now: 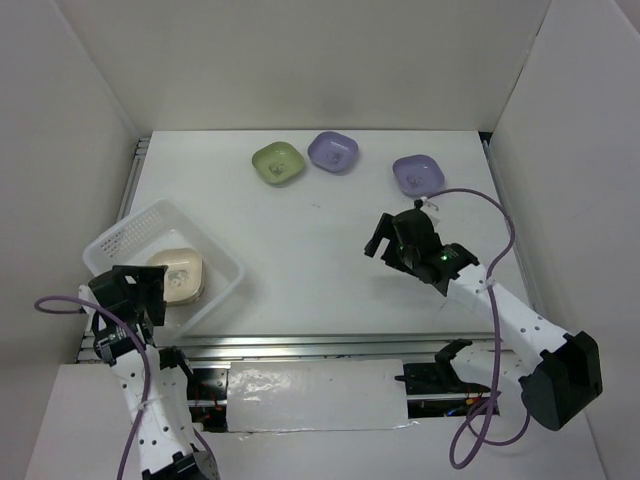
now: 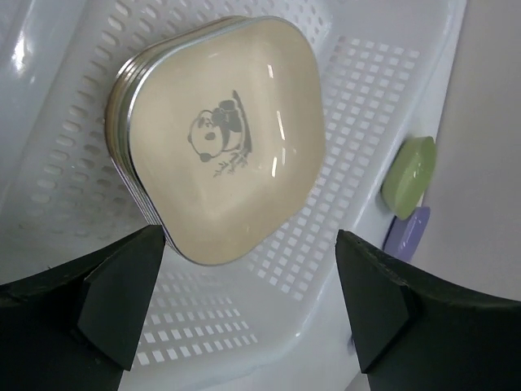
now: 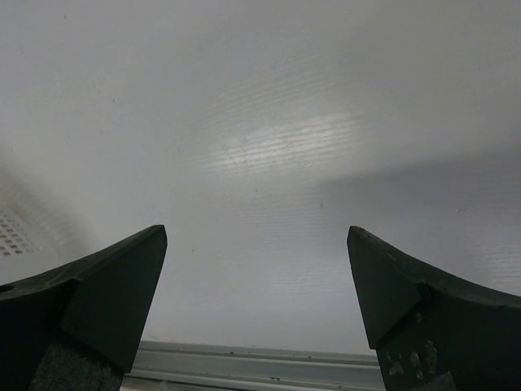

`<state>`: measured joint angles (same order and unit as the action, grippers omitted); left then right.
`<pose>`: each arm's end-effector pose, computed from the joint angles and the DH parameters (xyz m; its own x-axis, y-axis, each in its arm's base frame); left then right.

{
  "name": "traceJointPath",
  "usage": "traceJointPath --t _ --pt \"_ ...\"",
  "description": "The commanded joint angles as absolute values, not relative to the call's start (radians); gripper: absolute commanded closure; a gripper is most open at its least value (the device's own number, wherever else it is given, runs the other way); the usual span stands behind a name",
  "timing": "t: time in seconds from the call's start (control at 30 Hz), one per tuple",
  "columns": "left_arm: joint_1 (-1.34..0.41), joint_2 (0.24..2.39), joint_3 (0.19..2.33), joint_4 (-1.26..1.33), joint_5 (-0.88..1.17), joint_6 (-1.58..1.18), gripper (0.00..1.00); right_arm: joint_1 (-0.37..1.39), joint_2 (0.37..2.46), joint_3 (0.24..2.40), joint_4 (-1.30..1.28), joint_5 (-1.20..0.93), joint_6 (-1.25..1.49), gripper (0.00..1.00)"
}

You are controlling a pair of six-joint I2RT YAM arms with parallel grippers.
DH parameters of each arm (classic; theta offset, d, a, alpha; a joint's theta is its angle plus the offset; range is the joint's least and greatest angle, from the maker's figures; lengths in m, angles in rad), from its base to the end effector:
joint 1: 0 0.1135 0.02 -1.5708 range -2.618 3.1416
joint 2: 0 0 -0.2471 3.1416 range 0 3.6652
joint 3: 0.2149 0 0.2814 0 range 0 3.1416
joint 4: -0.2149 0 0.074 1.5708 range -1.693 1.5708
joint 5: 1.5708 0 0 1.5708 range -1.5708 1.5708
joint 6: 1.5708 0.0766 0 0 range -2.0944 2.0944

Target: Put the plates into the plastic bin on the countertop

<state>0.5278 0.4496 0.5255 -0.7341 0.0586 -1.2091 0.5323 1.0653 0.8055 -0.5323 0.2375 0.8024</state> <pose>0.1630 0.0898 0.2095 0.2458 -0.9375 -0.2464 -0.6580 0.0253 -0.7526 0.2553 0.1295 0.2114 -0.6786 0.4114 -0.6085 0.1972 0.9001 0.3886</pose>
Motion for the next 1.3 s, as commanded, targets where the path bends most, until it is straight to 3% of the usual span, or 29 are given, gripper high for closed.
traceJointPath --t 0.0,0.2,0.47,0.73,0.9,1.0,1.03,1.1,1.2,1.23,1.27 --pt "0.534 0.413 0.63 -0.761 0.098 -1.175 0.01 0.426 1.069 0.818 -0.437 0.213 0.744 0.0" --pt "0.529 0.414 0.836 -0.636 0.298 -0.926 0.01 0.102 1.337 0.895 -0.287 0.144 0.785 0.0" --pt "0.528 0.624 0.916 -0.494 0.633 -0.701 0.01 -0.077 1.716 1.07 -0.081 0.017 0.923 0.02" --pt "0.445 0.843 1.041 -0.551 0.534 -0.554 0.01 -0.147 1.925 1.244 -0.012 -0.049 1.018 0.03" --pt "0.368 0.946 1.075 -0.538 0.467 -0.523 0.01 -0.16 2.08 1.434 -0.259 -0.022 1.045 0.08" --pt "0.234 1.037 1.113 -0.554 0.332 -0.509 0.01 -0.161 2.14 1.532 -0.348 -0.015 1.043 0.19" --pt "0.145 1.075 1.123 -0.554 0.292 -0.515 0.01 -0.164 2.154 1.573 -0.36 -0.031 1.043 0.29" --pt "0.045 1.109 1.147 -0.545 0.207 -0.529 0.01 -0.166 2.195 1.614 -0.416 -0.041 1.036 0.39" --pt "-0.151 1.17 1.196 -0.529 0.065 -0.571 0.01 -0.166 2.206 1.625 -0.434 -0.052 1.023 0.74" --pt "-0.231 1.211 1.212 -0.538 0.008 -0.572 0.01 -0.164 2.192 1.605 -0.428 -0.052 1.023 1.0" --pt "-0.27 1.238 1.259 -0.54 0.006 -0.572 0.01 -0.163 2.153 1.58 -0.413 -0.034 1.02 1.0"
